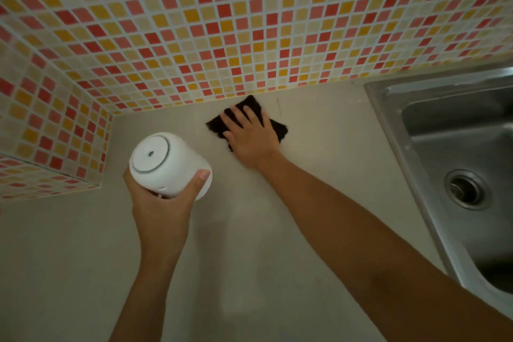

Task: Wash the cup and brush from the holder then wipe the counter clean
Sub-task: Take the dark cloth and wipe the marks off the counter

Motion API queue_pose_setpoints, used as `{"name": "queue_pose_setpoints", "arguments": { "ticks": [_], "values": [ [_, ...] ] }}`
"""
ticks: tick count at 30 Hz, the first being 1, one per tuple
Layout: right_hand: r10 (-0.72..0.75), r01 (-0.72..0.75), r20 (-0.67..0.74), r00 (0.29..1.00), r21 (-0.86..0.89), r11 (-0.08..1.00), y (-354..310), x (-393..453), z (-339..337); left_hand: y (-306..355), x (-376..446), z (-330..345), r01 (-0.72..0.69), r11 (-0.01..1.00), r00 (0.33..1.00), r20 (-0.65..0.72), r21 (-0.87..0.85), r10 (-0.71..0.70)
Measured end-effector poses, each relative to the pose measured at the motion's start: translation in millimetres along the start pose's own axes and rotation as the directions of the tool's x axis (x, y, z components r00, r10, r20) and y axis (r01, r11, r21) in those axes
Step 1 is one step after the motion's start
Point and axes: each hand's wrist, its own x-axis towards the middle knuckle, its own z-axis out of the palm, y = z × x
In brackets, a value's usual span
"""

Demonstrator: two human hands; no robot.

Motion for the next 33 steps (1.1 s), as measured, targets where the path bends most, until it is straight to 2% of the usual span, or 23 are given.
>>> {"name": "queue_pose_setpoints", "arguments": {
  "ticks": [2, 4, 6, 8, 9, 10, 12, 13, 14, 15, 17, 19, 21, 23, 26, 31, 33],
  "values": [
    [0.172, -0.172, -0.075, 0.982, 0.009, 0.985, 48.8, -3.0, -5.0, -2.6, 0.8, 3.4, 0.017, 1.000, 1.000, 0.014, 0.004, -0.017],
    [0.329, -0.326, -0.089, 0.940, 0.043, 0.944, 87.6, -19.6, -7.4, -2.9, 2.3, 5.4, 0.029, 1.000, 1.000, 0.004, -0.004, -0.029],
    [0.439, -0.436, -0.082, 0.895, 0.051, 0.898, 93.0, -28.5, -5.9, -1.3, 4.3, 8.5, 0.044, 0.999, 0.999, -0.015, -0.014, -0.044],
    [0.524, -0.517, -0.079, 0.848, 0.097, 0.851, 60.7, -18.1, -4.7, 0.8, 6.5, 13.8, 0.054, 0.998, 0.998, -0.034, -0.029, -0.055],
    [0.511, -0.502, -0.055, 0.858, 0.127, 0.856, 37.3, -11.3, -4.4, 1.4, 7.9, 16.9, 0.053, 0.998, 0.998, -0.039, -0.033, -0.054],
    [0.422, -0.414, -0.036, 0.906, 0.132, 0.901, 13.3, -8.1, -3.3, 1.9, 9.2, 20.1, 0.048, 0.998, 0.998, -0.043, -0.033, -0.050],
    [0.108, -0.108, 0.009, 0.994, 0.101, 0.989, -27.6, -19.9, 3.2, 3.7, 12.1, 24.5, 0.029, 0.999, 0.999, -0.044, -0.016, -0.030],
    [-0.022, 0.019, 0.032, 0.999, 0.071, 0.997, -33.3, -33.0, 7.1, 5.3, 14.3, 25.7, 0.021, 1.000, 0.999, -0.039, -0.008, -0.021],
    [-0.075, 0.074, 0.022, 0.997, 0.058, 0.996, -26.0, -43.0, 9.8, 7.0, 16.5, 25.8, 0.016, 1.000, 0.999, -0.033, -0.004, -0.016],
    [-0.064, 0.065, -0.009, 0.998, 0.062, 0.996, -9.5, -45.7, 9.6, 8.4, 18.5, 24.7, 0.012, 1.000, 1.000, -0.028, -0.001, -0.012],
    [0.093, -0.089, -0.070, 0.993, 0.064, 0.994, 35.9, -34.2, 4.3, 11.0, 21.0, 19.4, 0.005, 1.000, 1.000, -0.020, 0.008, -0.005],
    [0.243, -0.241, -0.026, 0.970, 0.073, 0.968, 83.9, -15.0, -10.6, 13.1, 20.6, 12.5, -0.004, 1.000, 1.000, -0.016, 0.012, 0.004],
    [0.276, -0.277, 0.018, 0.961, 0.059, 0.959, 104.1, -9.9, -17.7, 13.1, 17.7, 5.9, -0.009, 1.000, 1.000, -0.017, 0.011, 0.009],
    [0.293, -0.293, 0.006, 0.956, 0.052, 0.955, 90.8, -32.5, -10.6, 12.7, 12.1, 3.0, -0.007, 1.000, 1.000, -0.023, 0.001, 0.007],
    [0.229, -0.226, -0.048, 0.972, 0.066, 0.972, 46.7, -120.3, 7.2, 14.2, 2.1, 5.3, 0.014, 1.000, 1.000, -0.019, -0.020, -0.015],
    [0.113, -0.114, 0.032, 0.993, 0.023, 0.993, 1.6, -341.2, 36.7, 26.2, -7.8, 10.7, 0.030, 0.998, 0.999, 0.022, -0.058, -0.028],
    [0.080, -0.079, 0.061, 0.995, -0.024, 0.997, 6.7, -383.2, 38.7, 31.0, -11.1, 12.1, 0.030, 0.997, 0.999, 0.042, -0.073, -0.027]
  ]
}}
